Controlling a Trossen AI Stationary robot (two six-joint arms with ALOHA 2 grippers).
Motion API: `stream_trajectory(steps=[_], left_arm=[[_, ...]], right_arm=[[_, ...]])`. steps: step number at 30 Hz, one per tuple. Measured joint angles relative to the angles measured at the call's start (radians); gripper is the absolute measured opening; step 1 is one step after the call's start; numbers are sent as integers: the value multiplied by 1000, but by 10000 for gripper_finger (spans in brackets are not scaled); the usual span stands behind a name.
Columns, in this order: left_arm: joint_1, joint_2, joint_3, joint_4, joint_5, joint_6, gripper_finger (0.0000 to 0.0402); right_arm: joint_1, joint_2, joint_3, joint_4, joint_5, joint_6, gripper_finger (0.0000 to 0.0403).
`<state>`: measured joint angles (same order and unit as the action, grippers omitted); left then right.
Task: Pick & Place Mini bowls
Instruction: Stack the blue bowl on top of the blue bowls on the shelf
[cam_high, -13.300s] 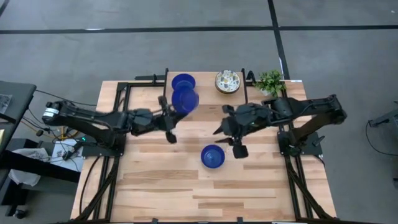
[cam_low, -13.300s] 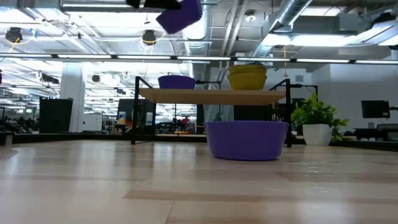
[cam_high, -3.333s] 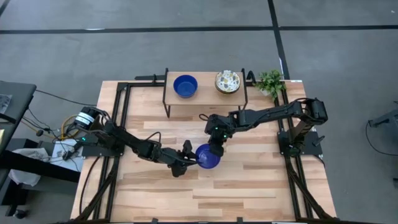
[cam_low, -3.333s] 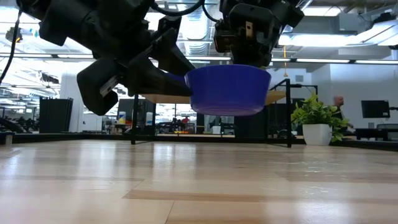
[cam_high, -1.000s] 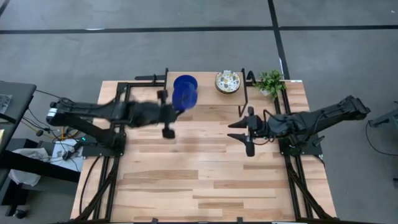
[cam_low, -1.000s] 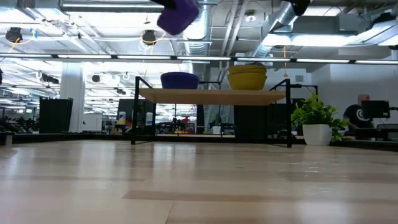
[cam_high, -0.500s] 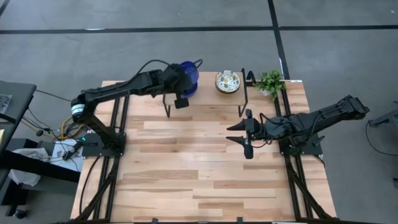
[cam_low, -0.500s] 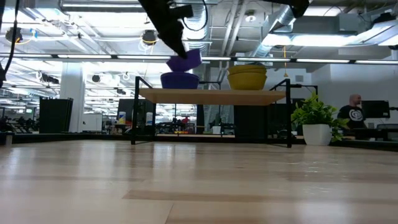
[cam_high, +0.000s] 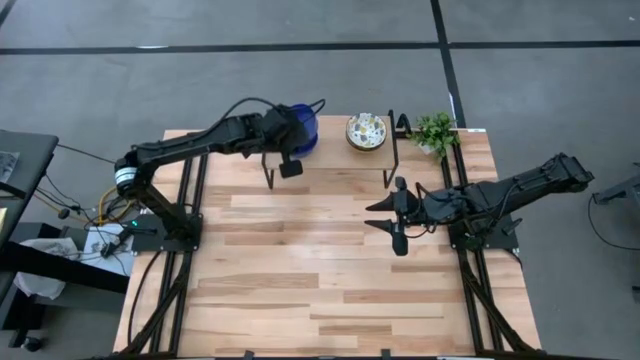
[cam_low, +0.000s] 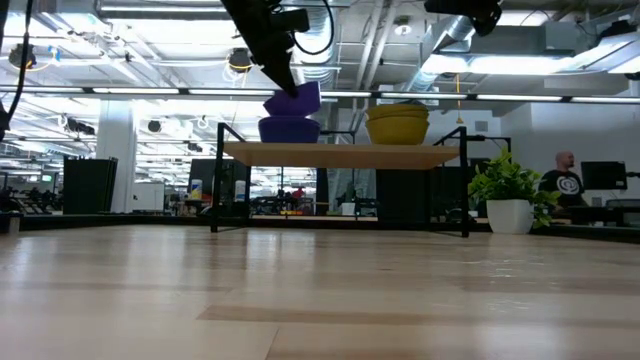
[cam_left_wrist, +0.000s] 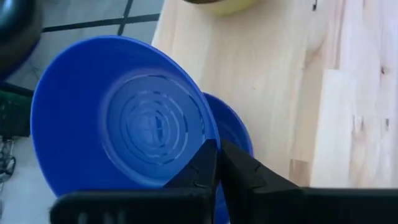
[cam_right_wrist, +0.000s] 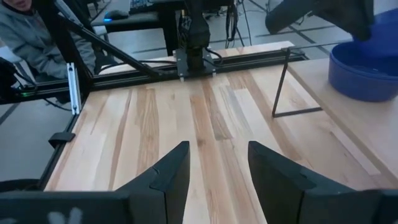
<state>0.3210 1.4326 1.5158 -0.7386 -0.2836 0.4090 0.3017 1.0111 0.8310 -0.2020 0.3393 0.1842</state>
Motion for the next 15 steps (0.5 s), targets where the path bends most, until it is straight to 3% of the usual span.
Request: stream_trajectory(steps=[7, 15], left_arm=[[-1, 0, 0, -23, -5, -6, 46], [2, 0, 0, -32, -86, -6, 102]], right_arm=[[0, 0, 0, 0, 0, 1, 149], [0, 0, 0, 0, 0, 1, 153]])
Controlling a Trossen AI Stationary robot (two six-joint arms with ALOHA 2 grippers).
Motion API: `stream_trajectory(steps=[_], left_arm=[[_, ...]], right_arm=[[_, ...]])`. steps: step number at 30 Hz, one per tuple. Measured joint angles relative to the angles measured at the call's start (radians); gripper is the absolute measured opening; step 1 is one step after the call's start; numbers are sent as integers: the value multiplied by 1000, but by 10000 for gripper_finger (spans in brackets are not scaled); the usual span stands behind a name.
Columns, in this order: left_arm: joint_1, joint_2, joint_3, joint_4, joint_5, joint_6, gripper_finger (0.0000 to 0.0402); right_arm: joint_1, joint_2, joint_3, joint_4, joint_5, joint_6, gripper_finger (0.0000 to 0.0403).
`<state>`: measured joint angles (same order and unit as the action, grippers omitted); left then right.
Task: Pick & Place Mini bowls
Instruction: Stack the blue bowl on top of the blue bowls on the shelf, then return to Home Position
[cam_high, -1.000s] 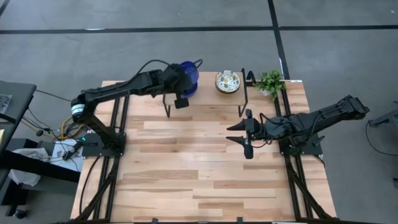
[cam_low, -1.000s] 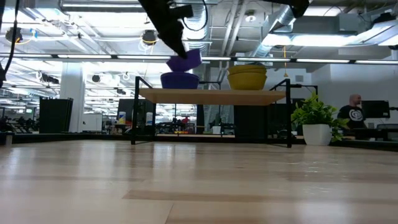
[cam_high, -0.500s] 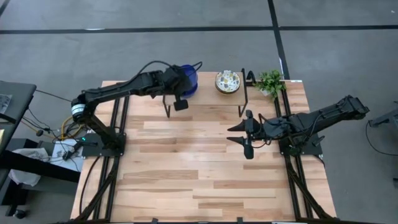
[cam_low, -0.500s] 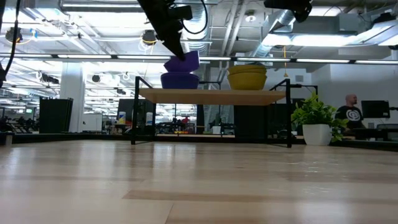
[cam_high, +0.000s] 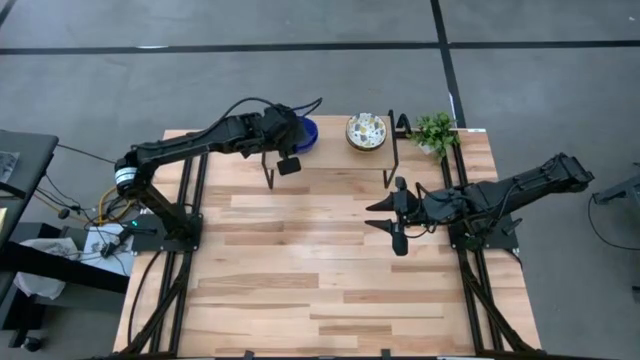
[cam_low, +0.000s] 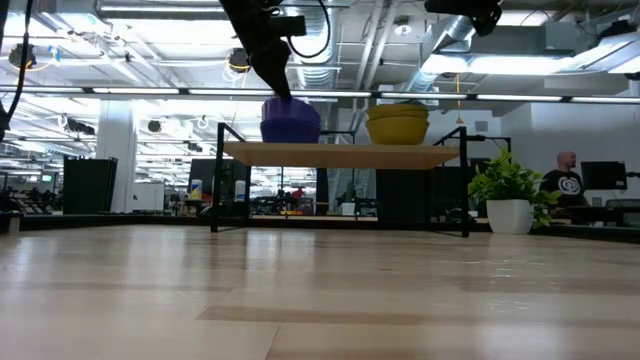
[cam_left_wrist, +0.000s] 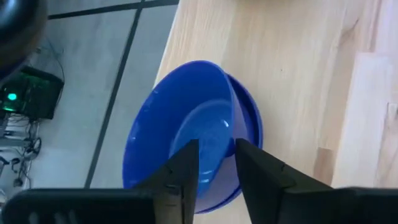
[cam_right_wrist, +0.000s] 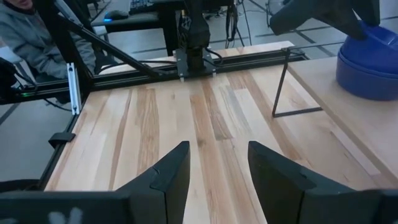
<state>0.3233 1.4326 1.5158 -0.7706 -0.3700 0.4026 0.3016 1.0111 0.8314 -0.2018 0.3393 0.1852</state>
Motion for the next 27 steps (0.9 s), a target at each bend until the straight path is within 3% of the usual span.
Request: stream_trajectory(steps=[14, 19, 27], left_arm=[[-5, -1, 0, 1, 0, -20, 107], [-27, -5, 0, 0, 9, -99, 106], [-109, -156, -75, -7, 361, -245, 108]], right_arm=[[0, 4, 1, -2, 1, -12, 153], [15, 22, 1, 26, 3, -119, 151], [78, 24, 2, 180, 12, -279, 144]])
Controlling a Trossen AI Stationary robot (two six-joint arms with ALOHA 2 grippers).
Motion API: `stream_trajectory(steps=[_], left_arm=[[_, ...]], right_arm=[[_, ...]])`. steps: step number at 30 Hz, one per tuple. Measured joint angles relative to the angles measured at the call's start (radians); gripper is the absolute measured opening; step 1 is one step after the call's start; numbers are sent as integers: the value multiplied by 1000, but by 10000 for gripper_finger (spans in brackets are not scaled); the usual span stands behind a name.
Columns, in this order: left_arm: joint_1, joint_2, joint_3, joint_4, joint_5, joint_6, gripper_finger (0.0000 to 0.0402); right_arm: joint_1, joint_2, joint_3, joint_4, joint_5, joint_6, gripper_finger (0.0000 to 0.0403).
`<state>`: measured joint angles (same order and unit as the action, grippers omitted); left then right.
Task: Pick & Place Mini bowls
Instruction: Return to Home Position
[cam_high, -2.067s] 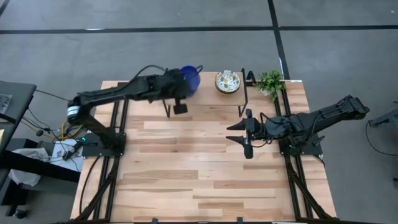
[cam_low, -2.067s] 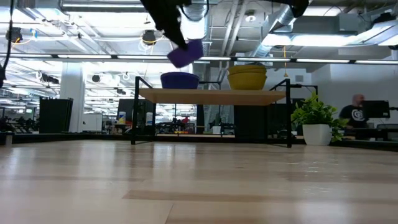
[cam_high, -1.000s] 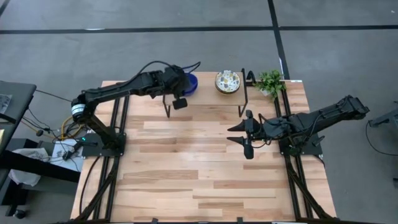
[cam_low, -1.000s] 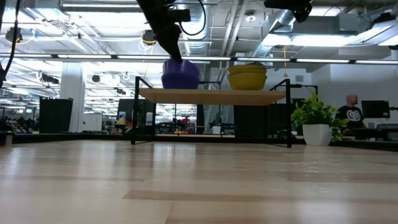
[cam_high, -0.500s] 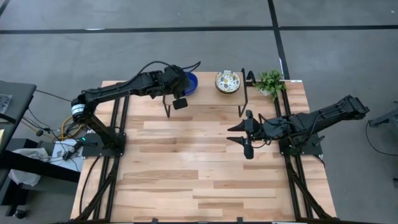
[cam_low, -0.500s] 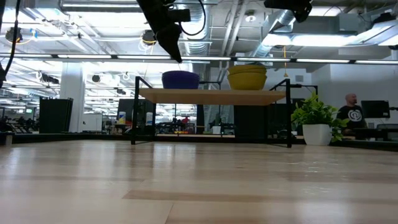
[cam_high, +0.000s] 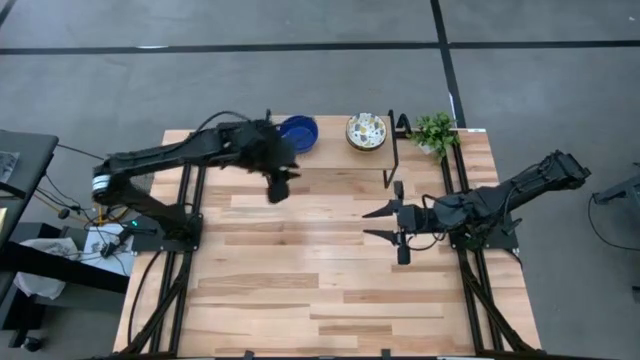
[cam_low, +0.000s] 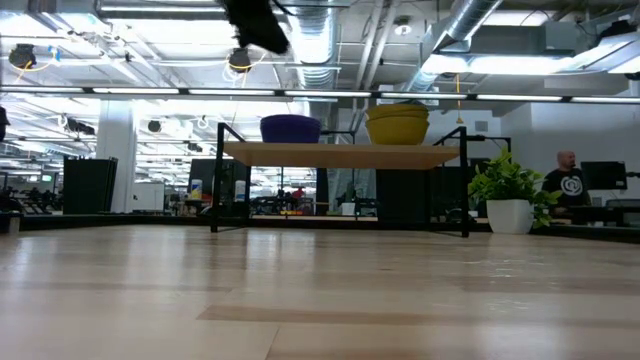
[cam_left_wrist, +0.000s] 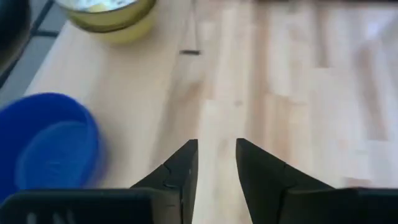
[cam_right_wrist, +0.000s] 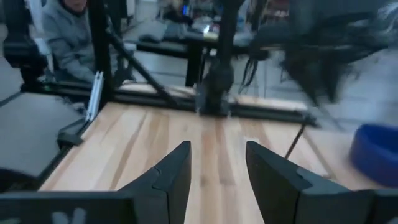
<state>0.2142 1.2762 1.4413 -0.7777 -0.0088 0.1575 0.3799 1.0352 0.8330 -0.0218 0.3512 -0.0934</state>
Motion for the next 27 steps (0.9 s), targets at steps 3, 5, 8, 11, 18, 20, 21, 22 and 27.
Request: stream_trajectory(steps=[3, 5, 8, 11, 18, 20, 21, 22, 27], left_arm=[[-45, -131, -114, 64, 15, -53, 108], [-74, -229, -211, 135, 15, -91, 108], [-116, -391, -373, 240, 15, -135, 108], [-150, -553, -543, 342, 13, -164, 108], [-158, -877, -874, 524, -47, -208, 108], [-158, -944, -940, 573, -52, -227, 108], [-158, -973, -968, 590, -53, -237, 108], [-158, -998, -992, 605, -53, -242, 108], [-158, -1088, -1094, 618, -51, -263, 108]], right_arm=[[-8, -3, 0, 22, 82, -52, 141], [-14, -8, 0, -4, 128, -64, 139], [-29, -9, 0, -34, 151, -29, 137], [-38, -24, 0, -36, 145, -2, 137], [-178, -141, -1, -128, -2, 88, 138], [-230, -177, -15, -116, -113, 102, 137], [-253, -199, -32, -99, -162, 107, 137], [-273, -221, -52, -84, -202, 112, 137], [-360, -351, -216, 7, -277, 153, 140]])
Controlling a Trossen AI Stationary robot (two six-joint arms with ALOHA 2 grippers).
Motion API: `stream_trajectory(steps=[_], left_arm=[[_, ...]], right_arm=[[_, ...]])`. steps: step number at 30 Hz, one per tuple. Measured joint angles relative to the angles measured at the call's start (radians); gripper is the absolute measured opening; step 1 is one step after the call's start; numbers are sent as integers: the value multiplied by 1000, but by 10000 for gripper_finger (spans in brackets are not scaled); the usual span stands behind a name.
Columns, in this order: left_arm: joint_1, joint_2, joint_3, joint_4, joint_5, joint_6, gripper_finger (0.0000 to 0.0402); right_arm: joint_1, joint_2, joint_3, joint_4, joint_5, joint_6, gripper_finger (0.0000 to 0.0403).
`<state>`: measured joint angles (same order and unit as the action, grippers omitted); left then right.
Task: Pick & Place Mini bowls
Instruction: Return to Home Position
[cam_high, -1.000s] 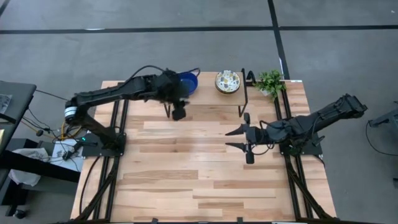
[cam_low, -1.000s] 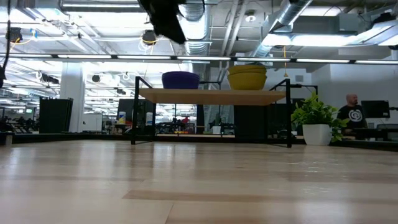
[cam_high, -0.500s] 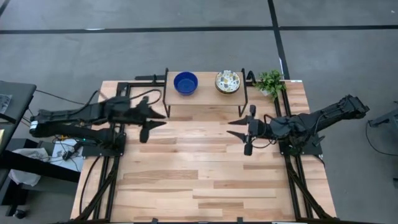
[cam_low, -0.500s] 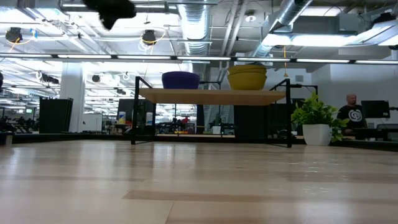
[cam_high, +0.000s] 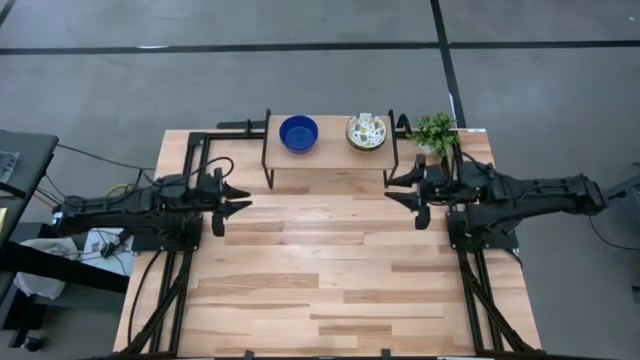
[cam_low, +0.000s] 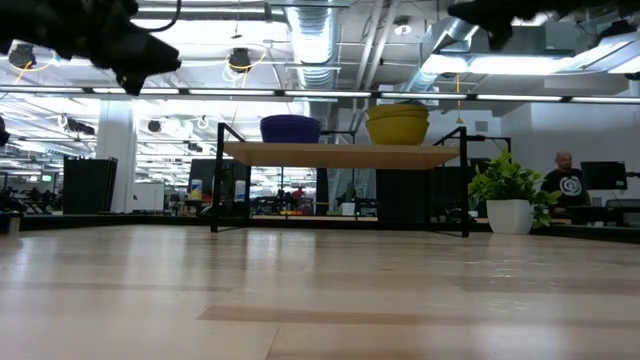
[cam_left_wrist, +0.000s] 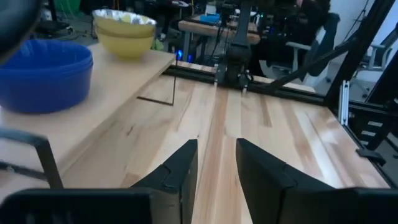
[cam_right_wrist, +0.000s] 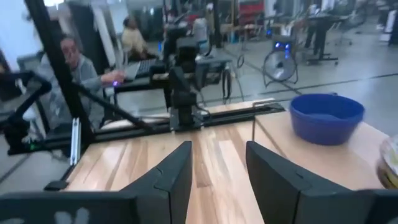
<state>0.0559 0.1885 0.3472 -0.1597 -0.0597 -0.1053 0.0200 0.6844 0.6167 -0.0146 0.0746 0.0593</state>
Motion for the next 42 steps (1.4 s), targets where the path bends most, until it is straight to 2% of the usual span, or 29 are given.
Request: stream_trajectory(steps=[6, 12, 16, 25, 34, 42], left_arm=[[0, -69, -100, 73, 0, -41, 108], [0, -98, -213, 163, 0, -97, 108], [0, -98, -282, 258, 0, -113, 108], [0, -98, -340, 297, -16, -139, 108], [0, -93, -342, 303, -22, -139, 108], [0, -88, -342, 303, -22, -139, 108]], right_arm=[[-50, -180, -226, 119, -58, 44, 140], [-85, -358, -390, 124, -80, 104, 137], [-91, -472, -456, 119, -137, 117, 139], [-91, -668, -516, 22, -142, 117, 135], [-102, -682, -601, 25, -124, 145, 134], [-107, -679, -605, 26, -119, 148, 135]])
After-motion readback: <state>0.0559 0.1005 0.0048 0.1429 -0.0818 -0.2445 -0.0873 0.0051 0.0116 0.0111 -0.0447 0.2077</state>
